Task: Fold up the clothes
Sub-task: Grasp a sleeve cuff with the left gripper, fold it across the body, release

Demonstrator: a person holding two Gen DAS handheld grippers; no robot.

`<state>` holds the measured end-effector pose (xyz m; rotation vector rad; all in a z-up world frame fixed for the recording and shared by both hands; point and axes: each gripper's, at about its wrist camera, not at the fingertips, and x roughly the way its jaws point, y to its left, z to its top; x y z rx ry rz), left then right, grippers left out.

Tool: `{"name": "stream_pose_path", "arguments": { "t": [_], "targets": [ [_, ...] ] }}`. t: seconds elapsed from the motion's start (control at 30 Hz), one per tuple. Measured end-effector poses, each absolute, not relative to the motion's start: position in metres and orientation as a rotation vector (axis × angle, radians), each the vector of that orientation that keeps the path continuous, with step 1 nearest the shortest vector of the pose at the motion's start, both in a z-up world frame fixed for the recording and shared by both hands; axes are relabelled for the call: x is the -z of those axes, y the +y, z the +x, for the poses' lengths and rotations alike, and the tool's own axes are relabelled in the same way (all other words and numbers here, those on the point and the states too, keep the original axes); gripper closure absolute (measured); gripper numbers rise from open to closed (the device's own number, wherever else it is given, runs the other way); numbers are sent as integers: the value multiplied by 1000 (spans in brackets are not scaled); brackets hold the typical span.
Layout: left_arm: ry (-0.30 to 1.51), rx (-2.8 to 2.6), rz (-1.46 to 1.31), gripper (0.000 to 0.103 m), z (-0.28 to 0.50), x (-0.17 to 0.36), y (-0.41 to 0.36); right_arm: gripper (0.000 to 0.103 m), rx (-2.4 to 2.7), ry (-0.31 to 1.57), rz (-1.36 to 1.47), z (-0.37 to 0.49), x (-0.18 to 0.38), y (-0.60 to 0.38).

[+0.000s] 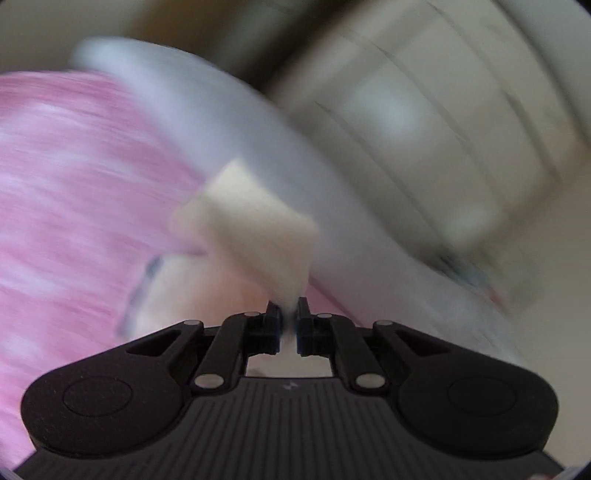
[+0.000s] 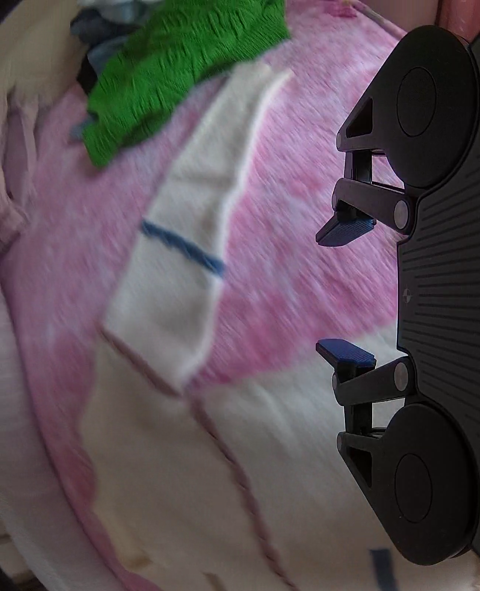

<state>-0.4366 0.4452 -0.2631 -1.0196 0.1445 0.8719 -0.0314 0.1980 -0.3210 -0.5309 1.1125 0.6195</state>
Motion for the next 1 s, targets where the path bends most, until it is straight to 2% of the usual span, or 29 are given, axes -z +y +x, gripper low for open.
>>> {"name": "stream_pose_path", "arguments": {
  "t": [0.07, 0.2, 0.37, 0.57, 0.63, 0.77, 0.8, 0.83, 0.87, 0.9, 1.0],
  "targets": [
    [233, -745, -1074, 81, -386, 279, 430, 43, -613, 1084, -510, -22, 316, 197],
    [454, -603, -1154, 80, -315, 316, 406, 43, -646, 1063, -482, -12, 310, 201],
    [539, -689, -1147, 80, -341, 327, 411, 43, -754, 1140, -369, -5, 315, 214],
    [558, -809, -1149, 80, -388, 329, 435, 44, -932, 1419, 29, -16, 355, 254],
    [564, -850, -1149, 80, -403, 329, 443, 51, -940, 1500, 125, -25, 375, 272],
    [562, -886, -1140, 80, -416, 332, 455, 54, -889, 1588, 194, -42, 413, 305],
    [560, -889, -1136, 80, -417, 333, 458, 56, -886, 1566, 188, -45, 414, 311],
    [558, -893, -1133, 80, -418, 334, 460, 75, -902, 1532, 176, -47, 412, 318],
    [556, -897, -1129, 80, -419, 335, 463, 88, -938, 1483, 151, -49, 405, 325],
    [554, -901, -1126, 80, -420, 336, 465, 93, -973, 1434, 126, -52, 398, 332],
    [548, -913, -1116, 80, -423, 338, 473, 94, -1032, 1268, 85, -48, 371, 339]
  ]
}}
